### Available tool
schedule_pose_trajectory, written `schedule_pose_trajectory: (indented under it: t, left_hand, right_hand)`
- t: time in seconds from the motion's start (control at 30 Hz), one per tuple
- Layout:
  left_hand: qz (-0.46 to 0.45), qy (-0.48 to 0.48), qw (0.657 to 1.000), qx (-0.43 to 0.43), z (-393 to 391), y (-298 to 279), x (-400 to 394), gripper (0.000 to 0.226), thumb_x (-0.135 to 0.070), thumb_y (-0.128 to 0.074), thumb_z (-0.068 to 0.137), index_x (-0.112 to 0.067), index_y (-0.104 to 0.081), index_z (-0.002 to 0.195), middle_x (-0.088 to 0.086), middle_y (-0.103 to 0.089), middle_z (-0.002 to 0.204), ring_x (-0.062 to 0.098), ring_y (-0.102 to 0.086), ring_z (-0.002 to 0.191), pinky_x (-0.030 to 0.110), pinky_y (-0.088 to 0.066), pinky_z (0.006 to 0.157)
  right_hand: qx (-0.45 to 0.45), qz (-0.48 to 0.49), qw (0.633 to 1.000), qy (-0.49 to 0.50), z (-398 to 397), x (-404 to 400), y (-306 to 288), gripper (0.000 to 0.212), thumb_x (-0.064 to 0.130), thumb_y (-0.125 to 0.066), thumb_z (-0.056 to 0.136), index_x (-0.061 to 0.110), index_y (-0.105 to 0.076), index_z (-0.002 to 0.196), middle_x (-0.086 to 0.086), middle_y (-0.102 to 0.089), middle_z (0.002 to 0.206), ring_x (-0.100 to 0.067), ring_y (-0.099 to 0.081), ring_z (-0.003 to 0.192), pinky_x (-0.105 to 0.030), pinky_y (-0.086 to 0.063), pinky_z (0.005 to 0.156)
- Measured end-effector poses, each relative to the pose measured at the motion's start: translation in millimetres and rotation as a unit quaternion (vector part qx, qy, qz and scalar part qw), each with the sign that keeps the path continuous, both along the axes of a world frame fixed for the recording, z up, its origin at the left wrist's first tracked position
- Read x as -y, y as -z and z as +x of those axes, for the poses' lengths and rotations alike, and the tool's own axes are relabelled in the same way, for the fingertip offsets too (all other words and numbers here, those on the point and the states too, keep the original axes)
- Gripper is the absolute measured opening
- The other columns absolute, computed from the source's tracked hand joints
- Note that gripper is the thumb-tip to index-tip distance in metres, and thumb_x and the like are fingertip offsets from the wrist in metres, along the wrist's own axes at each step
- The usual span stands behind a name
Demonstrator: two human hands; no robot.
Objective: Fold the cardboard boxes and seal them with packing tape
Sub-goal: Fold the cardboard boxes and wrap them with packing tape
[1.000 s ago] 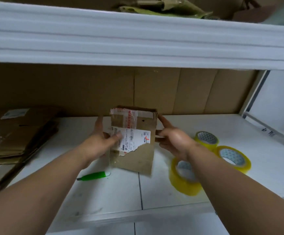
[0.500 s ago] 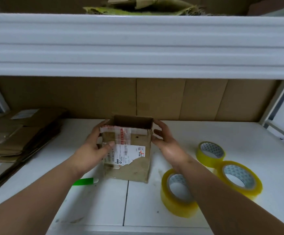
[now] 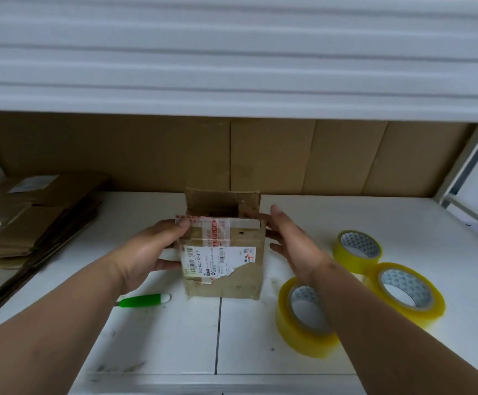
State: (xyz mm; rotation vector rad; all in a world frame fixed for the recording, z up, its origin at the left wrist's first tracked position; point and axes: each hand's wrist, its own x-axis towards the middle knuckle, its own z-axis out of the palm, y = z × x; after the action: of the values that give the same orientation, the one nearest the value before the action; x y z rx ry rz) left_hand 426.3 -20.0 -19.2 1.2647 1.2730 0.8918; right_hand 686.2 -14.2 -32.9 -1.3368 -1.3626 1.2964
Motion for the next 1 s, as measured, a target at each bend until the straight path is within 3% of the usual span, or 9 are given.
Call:
schedule_pose_trajectory:
  t: [0.1, 0.2, 0.37, 0.47, 0.53, 0.67, 0.83, 0.93, 1.0]
  left_hand:
    - [-0.007, -0.007, 1.000, 0.006, -3, -1, -2, 0.053, -0.058, -0.056, 0.079, -0.026, -0.065, 0.120, -0.001, -0.074, 0.108, 0.021, -0.063, 0.112, 0.044, -0.053, 0.095]
    - [-0.006, -0.021, 1.000, 0.001, -2, -3, -3, 0.038, -0.051, -0.053, 0.092, -0.026, -0.067, 0.116, 0.000, -0.074, 0.103, 0.023, -0.064, 0.109, 0.046, -0.053, 0.095]
    - [0.018, -0.038, 0.999, -0.031, 1, -1, -5, 0.027, -0.043, -0.053, 0.097, -0.025, -0.067, 0.110, 0.000, -0.075, 0.101, 0.022, -0.066, 0.105, 0.044, -0.055, 0.093]
    - [0.042, -0.032, 0.998, -0.045, 0, 1, -6, 0.019, -0.039, -0.055, 0.097, -0.028, -0.069, 0.105, -0.008, -0.076, 0.093, 0.018, -0.067, 0.102, 0.040, -0.056, 0.088]
    - [0.059, -0.023, 0.996, -0.070, -1, 1, -7, 0.016, -0.038, -0.055, 0.098, -0.031, -0.068, 0.106, -0.010, -0.076, 0.096, 0.016, -0.067, 0.102, 0.038, -0.055, 0.088]
    - [0.112, -0.030, 0.983, -0.140, -2, 0, -12, 0.017, -0.033, -0.061, 0.096, -0.035, -0.058, 0.112, -0.008, -0.065, 0.114, 0.015, -0.063, 0.101, 0.036, -0.052, 0.089]
    - [0.119, -0.026, 0.979, -0.164, -1, -6, -18, 0.074, -0.031, -0.069, 0.091, -0.043, -0.025, 0.150, -0.014, -0.045, 0.135, 0.010, -0.053, 0.111, 0.026, -0.039, 0.089]
    - [0.112, -0.010, 0.979, -0.173, 0, -9, -21, 0.090, -0.028, -0.072, 0.089, -0.046, -0.012, 0.154, -0.014, -0.032, 0.153, 0.011, -0.042, 0.127, 0.031, -0.038, 0.101]
    - [0.112, 0.003, 0.975, -0.190, 1, -11, -23, 0.094, -0.024, -0.072, 0.089, -0.050, -0.008, 0.153, -0.013, -0.025, 0.160, 0.014, -0.037, 0.138, 0.035, -0.035, 0.108]
  right_hand:
    - [0.035, 0.002, 0.999, -0.011, 0, 3, 2, 0.100, 0.103, -0.033, 0.055, 0.040, -0.056, 0.130, 0.011, -0.057, 0.137, -0.006, -0.049, 0.128, -0.040, -0.030, 0.117]
    - [0.072, 0.018, 0.997, -0.020, 2, 6, 2, 0.112, 0.105, -0.039, 0.045, 0.040, -0.054, 0.134, 0.012, -0.056, 0.138, -0.011, -0.048, 0.130, -0.045, -0.032, 0.116]
    - [0.077, 0.075, 0.993, -0.043, -1, 11, -6, 0.027, 0.075, -0.057, 0.066, 0.062, -0.067, 0.087, 0.034, -0.068, 0.094, 0.017, -0.060, 0.091, -0.023, -0.042, 0.087]
    - [0.060, 0.111, 0.991, -0.041, -4, 15, -4, 0.015, 0.049, -0.062, 0.076, 0.051, -0.071, 0.087, 0.026, -0.072, 0.096, 0.010, -0.064, 0.091, -0.009, -0.045, 0.076]
    - [0.059, 0.124, 0.990, -0.021, -6, 16, 0, 0.019, 0.044, -0.062, 0.075, 0.047, -0.070, 0.092, 0.019, -0.073, 0.101, 0.003, -0.065, 0.097, -0.010, -0.048, 0.078]
    - [0.095, 0.148, 0.984, 0.033, -11, 13, 6, 0.030, 0.044, -0.060, 0.074, 0.047, -0.064, 0.104, 0.005, -0.062, 0.121, -0.015, -0.058, 0.112, -0.039, -0.049, 0.100]
    - [0.015, 0.152, 0.988, 0.037, -16, 10, 3, 0.066, 0.042, -0.073, 0.063, 0.060, -0.039, 0.117, 0.015, -0.048, 0.132, -0.017, -0.058, 0.115, -0.028, -0.057, 0.085]
    - [-0.004, 0.112, 0.994, 0.017, -11, 0, 3, 0.106, 0.034, -0.078, 0.058, 0.056, -0.018, 0.142, 0.012, -0.037, 0.141, -0.015, -0.058, 0.112, -0.032, -0.058, 0.086]
    - [-0.020, 0.086, 0.996, 0.001, -10, -6, 2, 0.111, 0.023, -0.073, 0.062, 0.053, -0.012, 0.149, 0.013, -0.037, 0.139, -0.009, -0.056, 0.108, -0.026, -0.056, 0.085]
